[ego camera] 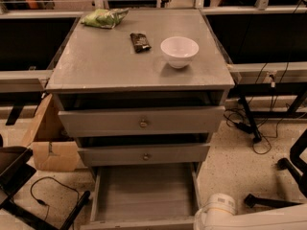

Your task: Close bottom drawer

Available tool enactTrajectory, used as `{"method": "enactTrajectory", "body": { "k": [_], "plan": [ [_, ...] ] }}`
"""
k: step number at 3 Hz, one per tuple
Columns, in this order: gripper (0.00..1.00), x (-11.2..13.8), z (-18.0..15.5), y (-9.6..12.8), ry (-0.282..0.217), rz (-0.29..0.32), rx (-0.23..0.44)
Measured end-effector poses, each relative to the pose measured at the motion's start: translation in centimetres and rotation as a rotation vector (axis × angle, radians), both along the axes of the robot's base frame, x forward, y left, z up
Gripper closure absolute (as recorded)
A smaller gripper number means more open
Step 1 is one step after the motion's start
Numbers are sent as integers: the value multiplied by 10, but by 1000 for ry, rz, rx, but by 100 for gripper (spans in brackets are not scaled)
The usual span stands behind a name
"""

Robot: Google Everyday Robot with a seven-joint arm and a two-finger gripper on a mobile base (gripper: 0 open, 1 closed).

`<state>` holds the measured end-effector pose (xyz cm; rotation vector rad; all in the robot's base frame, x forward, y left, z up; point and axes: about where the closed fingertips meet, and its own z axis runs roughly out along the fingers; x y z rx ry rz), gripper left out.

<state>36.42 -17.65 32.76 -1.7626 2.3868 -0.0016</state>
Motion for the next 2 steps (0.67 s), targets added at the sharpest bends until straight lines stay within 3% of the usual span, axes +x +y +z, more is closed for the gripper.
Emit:
{"method": "enactTrajectory", "body": {
  "k": [2],
  "plan": [
    [89, 1, -16, 2, -16, 35, -9]
  ]
}}
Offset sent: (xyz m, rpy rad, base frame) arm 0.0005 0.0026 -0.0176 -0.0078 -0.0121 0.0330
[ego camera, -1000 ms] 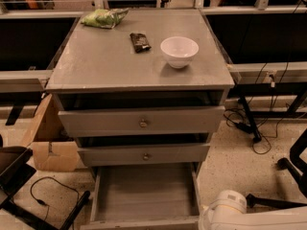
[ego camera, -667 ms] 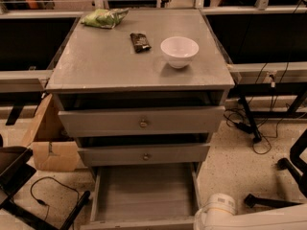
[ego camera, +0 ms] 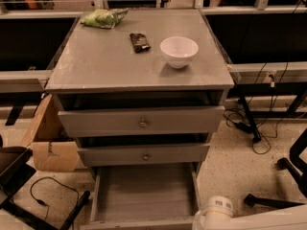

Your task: Close bottom drawer

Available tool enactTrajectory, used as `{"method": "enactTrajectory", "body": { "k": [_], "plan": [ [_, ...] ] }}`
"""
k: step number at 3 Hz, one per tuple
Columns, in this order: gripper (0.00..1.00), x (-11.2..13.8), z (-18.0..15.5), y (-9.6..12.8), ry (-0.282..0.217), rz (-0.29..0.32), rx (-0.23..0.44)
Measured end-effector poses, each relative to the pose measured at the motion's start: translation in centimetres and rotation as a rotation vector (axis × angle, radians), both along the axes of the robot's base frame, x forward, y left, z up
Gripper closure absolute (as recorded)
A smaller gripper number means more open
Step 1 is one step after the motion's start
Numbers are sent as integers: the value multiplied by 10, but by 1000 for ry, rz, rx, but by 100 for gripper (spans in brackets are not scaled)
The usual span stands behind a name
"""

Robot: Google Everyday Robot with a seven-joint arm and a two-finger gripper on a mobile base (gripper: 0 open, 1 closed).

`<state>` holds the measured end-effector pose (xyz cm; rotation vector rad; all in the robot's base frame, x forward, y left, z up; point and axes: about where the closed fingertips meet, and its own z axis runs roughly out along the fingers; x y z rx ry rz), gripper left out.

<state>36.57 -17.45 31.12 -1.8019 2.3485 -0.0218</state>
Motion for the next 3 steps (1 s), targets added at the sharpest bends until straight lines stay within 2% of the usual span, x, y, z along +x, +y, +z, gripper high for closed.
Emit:
{"method": "enactTrajectory", "body": {
  "k": [1, 2, 3],
  "plan": [
    [100, 4, -26, 2, 46, -30, 2],
    [100, 7, -86, 8, 80, -106, 62],
    [100, 7, -145, 20, 42, -142, 154]
  ]
}}
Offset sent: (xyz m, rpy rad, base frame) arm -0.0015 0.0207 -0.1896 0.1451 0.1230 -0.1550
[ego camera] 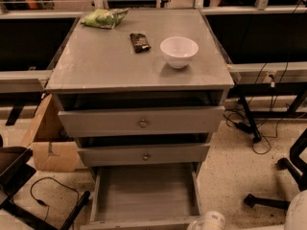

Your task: Close bottom drawer

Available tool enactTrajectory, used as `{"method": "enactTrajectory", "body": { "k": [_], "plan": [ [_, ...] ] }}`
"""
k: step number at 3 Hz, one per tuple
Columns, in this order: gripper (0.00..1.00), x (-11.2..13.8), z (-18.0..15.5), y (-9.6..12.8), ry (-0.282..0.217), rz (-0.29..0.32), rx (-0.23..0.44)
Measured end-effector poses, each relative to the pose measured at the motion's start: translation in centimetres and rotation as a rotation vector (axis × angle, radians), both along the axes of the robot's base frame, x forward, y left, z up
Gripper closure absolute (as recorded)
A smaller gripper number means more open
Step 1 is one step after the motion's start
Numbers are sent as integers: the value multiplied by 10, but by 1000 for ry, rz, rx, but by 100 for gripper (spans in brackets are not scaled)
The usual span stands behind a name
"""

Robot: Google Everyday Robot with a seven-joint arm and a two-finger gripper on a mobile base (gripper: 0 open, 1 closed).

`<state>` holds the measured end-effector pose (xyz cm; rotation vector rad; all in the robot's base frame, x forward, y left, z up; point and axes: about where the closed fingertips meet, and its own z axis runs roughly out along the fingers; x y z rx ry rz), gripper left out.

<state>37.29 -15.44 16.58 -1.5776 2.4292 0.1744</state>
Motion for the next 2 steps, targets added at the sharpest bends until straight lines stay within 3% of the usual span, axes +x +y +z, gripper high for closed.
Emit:
{"method": "enactTrajectory", "body": {
  "k": [2],
  "plan": [
    [100, 7, -82, 43, -125, 40, 155]
  ]
}}
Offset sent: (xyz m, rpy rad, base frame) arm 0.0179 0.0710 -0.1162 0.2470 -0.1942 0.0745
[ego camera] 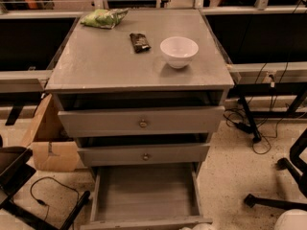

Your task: Close bottom drawer

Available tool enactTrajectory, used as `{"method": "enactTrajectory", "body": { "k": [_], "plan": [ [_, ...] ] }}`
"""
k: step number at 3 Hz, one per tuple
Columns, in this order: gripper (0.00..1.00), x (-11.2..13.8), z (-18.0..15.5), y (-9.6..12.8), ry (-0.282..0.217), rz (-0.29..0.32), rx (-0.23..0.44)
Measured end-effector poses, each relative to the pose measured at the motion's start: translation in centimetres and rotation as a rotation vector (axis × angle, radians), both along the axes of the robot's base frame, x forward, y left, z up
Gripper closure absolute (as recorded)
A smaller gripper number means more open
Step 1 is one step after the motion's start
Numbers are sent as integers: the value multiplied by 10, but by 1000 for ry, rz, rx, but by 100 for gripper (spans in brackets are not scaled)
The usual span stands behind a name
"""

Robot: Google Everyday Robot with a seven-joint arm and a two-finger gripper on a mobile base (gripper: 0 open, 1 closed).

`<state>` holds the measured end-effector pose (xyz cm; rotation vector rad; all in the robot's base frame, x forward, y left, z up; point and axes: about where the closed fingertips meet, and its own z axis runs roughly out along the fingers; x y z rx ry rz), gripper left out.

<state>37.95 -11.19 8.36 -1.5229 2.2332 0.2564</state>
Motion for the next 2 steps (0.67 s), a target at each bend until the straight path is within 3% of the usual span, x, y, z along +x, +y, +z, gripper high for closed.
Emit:
{"method": "enactTrajectory", "body": {
  "k": [1, 2],
  "plan": [
    [100, 13, -21, 19, -25, 30, 47],
    [100, 22, -27, 21, -34, 35, 58]
  ]
}}
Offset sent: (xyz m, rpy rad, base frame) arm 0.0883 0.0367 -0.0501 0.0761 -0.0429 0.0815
